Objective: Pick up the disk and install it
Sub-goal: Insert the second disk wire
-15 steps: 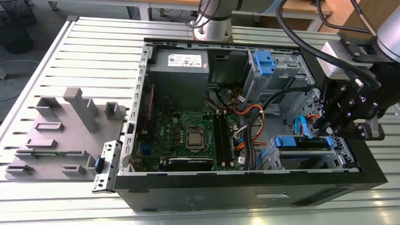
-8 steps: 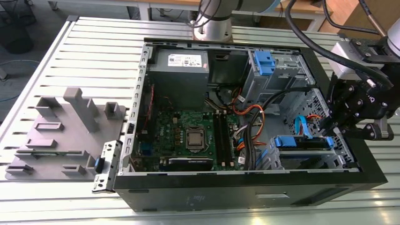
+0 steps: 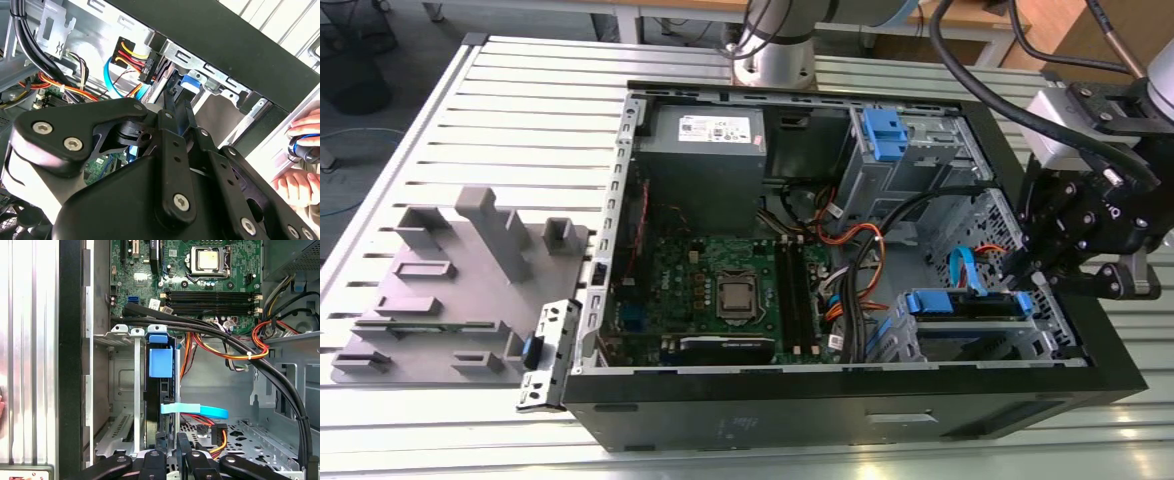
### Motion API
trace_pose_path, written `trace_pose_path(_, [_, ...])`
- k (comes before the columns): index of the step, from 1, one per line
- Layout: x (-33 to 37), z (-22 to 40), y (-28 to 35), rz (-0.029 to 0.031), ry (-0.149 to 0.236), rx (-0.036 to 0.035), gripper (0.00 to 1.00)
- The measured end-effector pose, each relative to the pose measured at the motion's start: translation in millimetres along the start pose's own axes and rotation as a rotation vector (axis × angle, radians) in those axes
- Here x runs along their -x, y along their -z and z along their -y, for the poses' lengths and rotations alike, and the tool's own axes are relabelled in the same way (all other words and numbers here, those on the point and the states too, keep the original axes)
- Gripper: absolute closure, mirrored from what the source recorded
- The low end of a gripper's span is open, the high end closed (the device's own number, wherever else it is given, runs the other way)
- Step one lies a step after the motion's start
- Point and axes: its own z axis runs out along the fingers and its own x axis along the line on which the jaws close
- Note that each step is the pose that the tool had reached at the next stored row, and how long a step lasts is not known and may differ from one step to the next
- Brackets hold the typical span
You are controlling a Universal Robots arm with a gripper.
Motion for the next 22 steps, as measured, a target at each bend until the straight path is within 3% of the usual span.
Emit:
trace_pose_path(3, [0.0,0.1,0.0,-0.0001,0.0,0.0,0.75])
trace_pose_path(4, [0.1,0.1,0.0,0.0,0.0,0.0,0.69])
trace_pose_path(8, [3.7,0.1,0.2,-0.0001,0.0,0.0,0.69])
trace_pose_path(14, [4.1,0.1,8.3,-0.0002,0.0,0.0,0.69])
trace_pose_path(22, [14.7,-0.1,6.7,0.0003,0.0,-0.0001,0.69])
